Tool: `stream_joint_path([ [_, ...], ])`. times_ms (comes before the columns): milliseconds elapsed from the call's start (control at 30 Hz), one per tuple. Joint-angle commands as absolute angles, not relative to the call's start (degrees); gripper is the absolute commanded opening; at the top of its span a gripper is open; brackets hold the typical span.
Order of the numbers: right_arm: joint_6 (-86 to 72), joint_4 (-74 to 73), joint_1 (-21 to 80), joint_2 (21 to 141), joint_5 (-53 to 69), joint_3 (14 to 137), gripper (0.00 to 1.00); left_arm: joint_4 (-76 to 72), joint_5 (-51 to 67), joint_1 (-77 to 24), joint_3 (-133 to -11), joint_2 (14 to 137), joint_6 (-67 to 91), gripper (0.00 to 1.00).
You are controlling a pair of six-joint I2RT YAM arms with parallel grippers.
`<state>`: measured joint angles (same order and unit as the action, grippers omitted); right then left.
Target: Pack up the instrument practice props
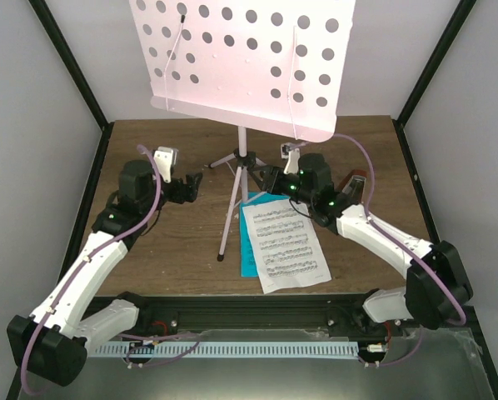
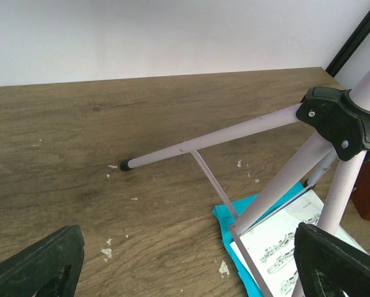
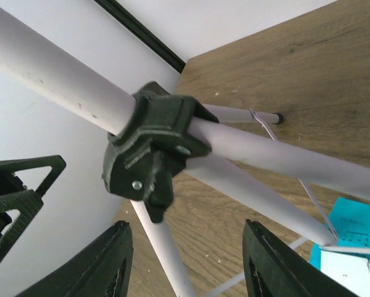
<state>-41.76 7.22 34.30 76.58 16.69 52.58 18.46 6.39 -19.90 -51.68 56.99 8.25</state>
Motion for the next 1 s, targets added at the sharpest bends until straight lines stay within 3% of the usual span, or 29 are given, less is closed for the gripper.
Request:
stream_joint_path([
  [0, -41.04, 10.77, 34.01, 77.9, 17.42, 56.75, 0.49, 16.56, 6.16, -20.08, -51.47, 56.78, 7.6, 0.94],
  [633, -35.18, 11.57, 34.08, 82.44, 17.85, 59.95, 0.02, 16.59, 5.89, -21.16, -51.17, 56.76, 6.31, 0.94],
  [967, -8.32, 6.08, 38.56, 82.8, 0.79, 59.44, 0.01, 16.42, 5.89, -21.54, -51.06, 56.96, 6.08, 0.94],
])
